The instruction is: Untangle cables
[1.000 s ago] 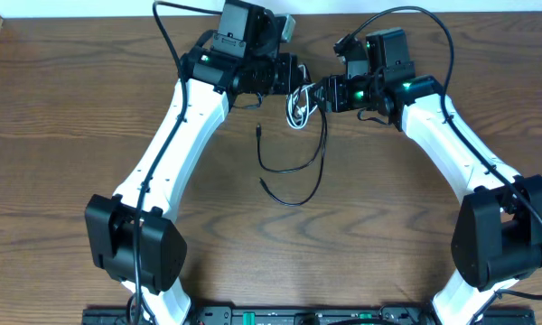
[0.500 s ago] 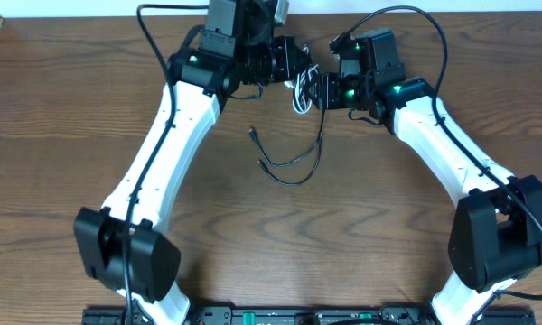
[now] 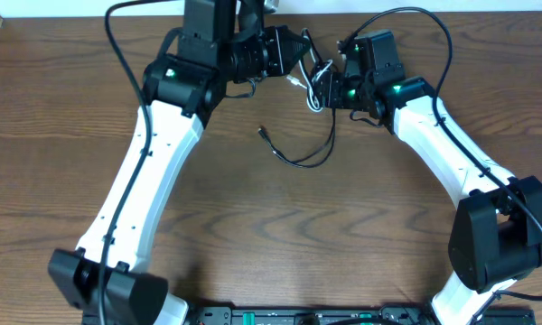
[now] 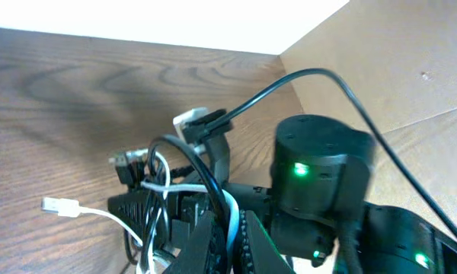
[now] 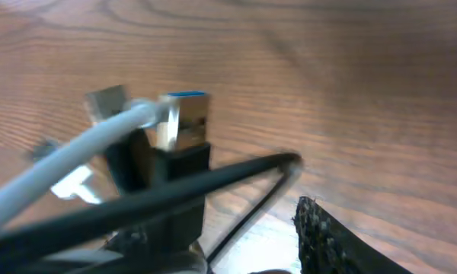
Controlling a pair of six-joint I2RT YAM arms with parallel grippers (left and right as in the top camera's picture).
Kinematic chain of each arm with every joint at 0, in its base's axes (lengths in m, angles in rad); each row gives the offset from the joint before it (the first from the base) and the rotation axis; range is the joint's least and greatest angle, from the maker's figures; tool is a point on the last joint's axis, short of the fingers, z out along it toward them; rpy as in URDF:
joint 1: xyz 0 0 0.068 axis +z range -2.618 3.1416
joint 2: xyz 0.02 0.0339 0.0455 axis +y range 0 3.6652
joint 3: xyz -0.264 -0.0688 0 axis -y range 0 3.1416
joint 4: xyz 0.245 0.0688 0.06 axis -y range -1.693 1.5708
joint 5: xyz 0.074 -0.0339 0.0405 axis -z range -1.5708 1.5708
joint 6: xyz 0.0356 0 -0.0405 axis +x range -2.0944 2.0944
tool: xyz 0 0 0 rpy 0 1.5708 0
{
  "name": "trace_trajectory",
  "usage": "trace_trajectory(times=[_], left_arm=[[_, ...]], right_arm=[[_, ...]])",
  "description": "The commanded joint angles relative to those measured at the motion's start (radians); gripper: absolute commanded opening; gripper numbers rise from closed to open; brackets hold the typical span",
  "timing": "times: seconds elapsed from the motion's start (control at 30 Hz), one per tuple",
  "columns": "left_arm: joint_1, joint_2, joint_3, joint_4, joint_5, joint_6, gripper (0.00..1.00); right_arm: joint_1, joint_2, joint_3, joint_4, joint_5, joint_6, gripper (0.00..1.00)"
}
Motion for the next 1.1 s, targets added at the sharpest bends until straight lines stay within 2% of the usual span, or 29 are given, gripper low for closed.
trace_trajectory(times=[0.0, 0.33, 0.53, 0.8, 1.07], left_arm=[[0.045, -0.131, 0.025, 0.051, 0.032, -0.002, 0.08], [0.185, -0.247, 0.025, 0.072, 0.032, -0.002, 0.07], [0.234, -0.252, 0.025, 0.033, 0.032, 0.003, 0.07], [0.167, -0.080, 0.025, -0.108, 0.032, 0.083, 0.07], [0.101, 0.187, 0.025, -0.123, -0.011, 0.115, 0.07]], right_arm=[[-0.008, 0.042, -0.004, -0.058, 0.108, 0.006, 0.49], [-0.024, 0.166, -0.004, -0.114, 0.108, 0.003, 0.49], [-0.051, 0.174, -0.004, -0.114, 0.074, -0.038, 0.50], [-0.059, 0.174, -0.003, -0.085, -0.015, -0.089, 0.50], [-0.060, 0.174, -0.003, -0.089, -0.027, -0.096, 0.52]])
